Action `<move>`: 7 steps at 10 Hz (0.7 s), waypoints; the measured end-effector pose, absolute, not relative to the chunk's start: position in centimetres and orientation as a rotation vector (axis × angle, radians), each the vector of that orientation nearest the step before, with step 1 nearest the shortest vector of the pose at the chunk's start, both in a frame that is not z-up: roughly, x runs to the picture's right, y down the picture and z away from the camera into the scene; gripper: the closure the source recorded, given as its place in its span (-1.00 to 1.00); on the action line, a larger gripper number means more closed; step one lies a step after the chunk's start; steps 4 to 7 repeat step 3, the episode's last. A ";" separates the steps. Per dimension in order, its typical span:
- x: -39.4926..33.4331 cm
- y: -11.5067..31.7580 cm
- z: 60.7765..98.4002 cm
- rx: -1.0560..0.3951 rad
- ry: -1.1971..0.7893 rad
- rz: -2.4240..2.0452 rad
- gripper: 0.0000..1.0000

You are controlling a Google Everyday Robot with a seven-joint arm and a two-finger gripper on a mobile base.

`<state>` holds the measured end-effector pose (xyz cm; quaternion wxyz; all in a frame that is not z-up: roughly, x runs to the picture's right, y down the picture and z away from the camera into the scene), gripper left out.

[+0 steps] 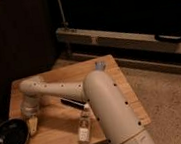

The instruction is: Push the ceramic bowl across the table

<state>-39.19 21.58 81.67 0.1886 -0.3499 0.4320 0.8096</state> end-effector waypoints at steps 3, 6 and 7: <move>-38.4 20.3 81.0 -0.998 1.168 2.318 -0.50; -38.4 20.3 81.0 -0.998 1.168 2.318 -0.50; -38.4 20.3 81.0 -0.998 1.168 2.318 -0.50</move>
